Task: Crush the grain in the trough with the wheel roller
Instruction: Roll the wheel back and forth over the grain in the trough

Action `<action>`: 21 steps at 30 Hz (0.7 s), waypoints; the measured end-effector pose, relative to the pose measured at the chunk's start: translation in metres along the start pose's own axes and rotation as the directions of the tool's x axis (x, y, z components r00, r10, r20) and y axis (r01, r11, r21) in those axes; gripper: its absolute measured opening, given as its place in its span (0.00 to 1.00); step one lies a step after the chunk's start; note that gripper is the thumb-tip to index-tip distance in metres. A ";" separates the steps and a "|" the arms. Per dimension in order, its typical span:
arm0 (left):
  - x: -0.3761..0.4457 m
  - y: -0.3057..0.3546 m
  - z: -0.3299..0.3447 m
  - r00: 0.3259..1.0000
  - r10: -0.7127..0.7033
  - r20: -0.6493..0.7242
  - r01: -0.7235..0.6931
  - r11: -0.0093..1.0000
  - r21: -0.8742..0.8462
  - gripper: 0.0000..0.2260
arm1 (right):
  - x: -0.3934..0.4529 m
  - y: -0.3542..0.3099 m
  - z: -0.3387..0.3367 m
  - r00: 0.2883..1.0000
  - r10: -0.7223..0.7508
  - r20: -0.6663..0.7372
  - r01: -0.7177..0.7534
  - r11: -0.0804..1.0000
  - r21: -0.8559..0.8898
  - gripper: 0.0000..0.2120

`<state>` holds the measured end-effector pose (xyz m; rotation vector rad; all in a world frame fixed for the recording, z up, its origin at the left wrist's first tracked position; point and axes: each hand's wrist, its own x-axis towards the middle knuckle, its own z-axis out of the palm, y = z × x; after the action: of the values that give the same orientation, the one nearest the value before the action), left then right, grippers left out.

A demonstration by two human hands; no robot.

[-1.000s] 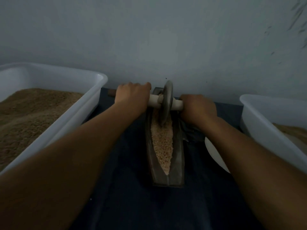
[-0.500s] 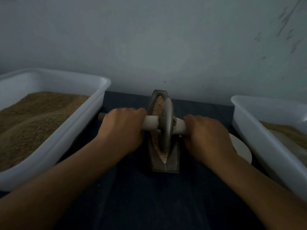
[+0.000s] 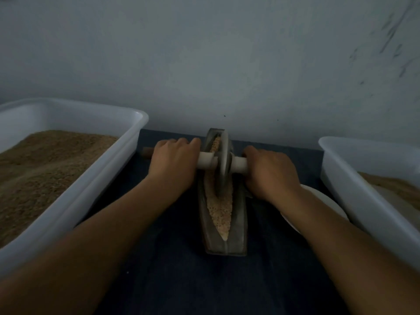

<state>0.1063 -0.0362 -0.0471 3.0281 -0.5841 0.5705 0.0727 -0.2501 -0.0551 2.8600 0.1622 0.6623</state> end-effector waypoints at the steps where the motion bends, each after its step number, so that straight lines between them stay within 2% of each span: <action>1: 0.010 0.000 0.001 1.000 -0.013 0.013 0.013 1.000 0.002 0.19 | 0.010 0.002 0.003 1.000 0.021 0.023 -0.021 1.000 0.021 0.13; 6: 0.047 0.000 0.006 0.998 -0.056 0.020 0.055 0.998 0.019 0.13 | 0.058 0.013 0.012 0.957 0.095 0.273 -0.116 0.991 0.063 0.17; 9: 0.053 0.000 0.009 0.997 -0.076 0.014 0.076 0.997 0.018 0.12 | 0.066 0.015 0.013 0.947 0.091 0.309 -0.115 0.991 0.062 0.19; 15: 0.024 0.002 0.004 0.995 -0.071 0.064 0.069 0.997 0.044 0.09 | 0.030 0.005 0.004 0.985 0.091 0.144 -0.100 0.993 0.060 0.11; 19: -0.015 0.017 -0.007 0.997 -0.039 -0.072 0.049 0.989 0.138 0.08 | -0.015 0.000 -0.004 0.998 0.055 0.033 -0.059 0.990 0.125 0.11; 21: -0.034 0.022 -0.014 0.995 -0.015 -0.098 0.030 0.988 0.154 0.09 | -0.033 -0.003 -0.011 1.000 0.018 -0.002 -0.017 0.989 0.146 0.10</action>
<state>0.0643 -0.0438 -0.0474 3.1237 -0.5237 0.7924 0.0385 -0.2498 -0.0602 3.0037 0.1937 0.6858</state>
